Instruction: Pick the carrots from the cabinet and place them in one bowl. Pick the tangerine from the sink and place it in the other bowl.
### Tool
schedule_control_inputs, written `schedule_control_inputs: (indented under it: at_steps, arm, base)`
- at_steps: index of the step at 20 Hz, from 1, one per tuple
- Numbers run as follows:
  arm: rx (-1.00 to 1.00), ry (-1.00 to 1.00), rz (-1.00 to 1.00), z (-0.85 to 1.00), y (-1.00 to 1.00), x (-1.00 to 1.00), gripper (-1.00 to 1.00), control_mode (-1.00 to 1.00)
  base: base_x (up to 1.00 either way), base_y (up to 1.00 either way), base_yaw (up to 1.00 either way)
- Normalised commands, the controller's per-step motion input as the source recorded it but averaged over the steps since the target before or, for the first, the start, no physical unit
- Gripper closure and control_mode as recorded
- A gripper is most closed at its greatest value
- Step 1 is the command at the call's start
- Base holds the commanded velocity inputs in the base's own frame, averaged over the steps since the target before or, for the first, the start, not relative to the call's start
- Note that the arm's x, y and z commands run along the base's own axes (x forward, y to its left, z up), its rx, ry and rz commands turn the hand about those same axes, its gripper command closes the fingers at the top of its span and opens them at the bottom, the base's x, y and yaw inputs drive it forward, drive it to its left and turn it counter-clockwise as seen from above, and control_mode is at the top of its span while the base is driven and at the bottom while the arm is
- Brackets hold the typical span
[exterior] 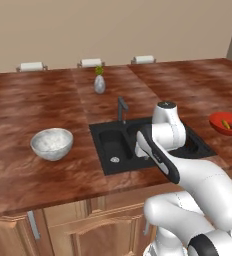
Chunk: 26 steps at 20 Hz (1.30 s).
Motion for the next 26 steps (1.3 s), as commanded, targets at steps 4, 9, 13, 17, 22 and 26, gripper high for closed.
schedule_control_inputs:
  at_steps: [4, 9, 13, 17, 22, 26]
  arm:
    - [0.00, 0.00, 0.00, 0.00, 0.00, 0.00, -1.00, 1.00]
    - [0.00, 0.00, 0.00, 0.00, 0.00, 0.00, -1.00, 1.00]
    - [0.00, 0.00, 0.00, 0.00, 0.00, 0.00, -1.00, 1.00]
    - [0.00, 0.00, 0.00, 0.00, 0.00, 0.00, -1.00, 1.00]
    - [0.00, 0.00, 0.00, 0.00, 0.00, 0.00, -1.00, 1.00]
    - [0.00, 0.00, 0.00, 0.00, 0.00, 0.00, -1.00, 1.00]
  base:
    - [0.19, 0.29, 0.05]
    - [0.20, 0.33, 0.06]
    - [0.23, 0.36, 0.01]
    - [0.32, 0.36, 0.00]
    - [0.33, 0.36, 0.00]
    - [0.35, 0.24, 0.00]
